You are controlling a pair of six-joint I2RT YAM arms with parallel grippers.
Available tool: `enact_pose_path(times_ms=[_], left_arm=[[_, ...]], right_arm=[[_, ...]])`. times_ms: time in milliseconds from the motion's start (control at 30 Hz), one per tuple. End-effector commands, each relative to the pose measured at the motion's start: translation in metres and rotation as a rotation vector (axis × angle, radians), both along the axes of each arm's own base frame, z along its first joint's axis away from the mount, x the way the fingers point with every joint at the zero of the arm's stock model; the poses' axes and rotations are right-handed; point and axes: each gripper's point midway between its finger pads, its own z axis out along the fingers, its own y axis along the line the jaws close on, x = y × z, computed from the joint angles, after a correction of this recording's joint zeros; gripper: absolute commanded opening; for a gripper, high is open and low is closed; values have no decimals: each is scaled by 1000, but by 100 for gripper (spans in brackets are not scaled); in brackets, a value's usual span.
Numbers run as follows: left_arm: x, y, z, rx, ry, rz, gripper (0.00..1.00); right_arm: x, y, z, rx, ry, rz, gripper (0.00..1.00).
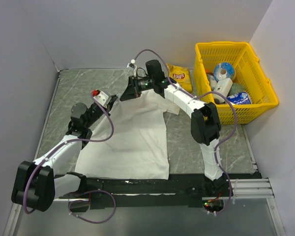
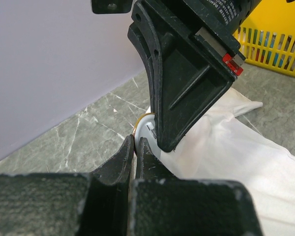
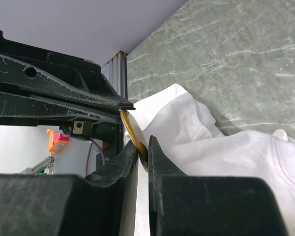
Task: Pin the brooch onto the clothing
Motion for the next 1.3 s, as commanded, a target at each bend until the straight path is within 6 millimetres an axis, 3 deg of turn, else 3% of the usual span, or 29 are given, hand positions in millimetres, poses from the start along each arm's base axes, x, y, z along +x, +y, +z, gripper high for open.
enact_pose_path(times_ms=[0, 300, 333, 367, 733, 767, 800, 833, 900, 1000, 1267], left_arm=[[-35, -17, 56, -51, -199, -120, 1], [-31, -13, 56, -61, -194, -87, 1], [-31, -13, 56, -61, -191, -85, 1], [-30, -13, 56, -59, -192, -86, 1], [-16, -13, 50, -56, -144, -66, 2], [-15, -15, 49, -55, -134, -74, 6], [-12, -15, 50, -56, -121, -77, 24], [-7, -14, 47, -58, -104, -73, 36], [-7, -16, 48, -77, -93, -96, 54], [-5, -9, 46, -119, -77, -99, 72], [-1, -6, 42, -168, -11, -185, 77]], right_arm=[[103, -52, 9, -33, -156, -408, 0], [98, -51, 19, -4, -184, -377, 0], [96, -50, 17, -6, -191, -368, 8], [96, -51, 19, -4, -197, -369, 9], [81, -41, 22, 4, -252, -258, 6], [78, -41, 22, 9, -257, -238, 6], [75, -39, 22, 10, -265, -223, 6], [73, -39, 23, 9, -282, -210, 6], [66, -37, 23, 15, -290, -171, 6], [59, -35, 22, 9, -320, -121, 6], [24, -22, 26, 44, -447, 65, 6]])
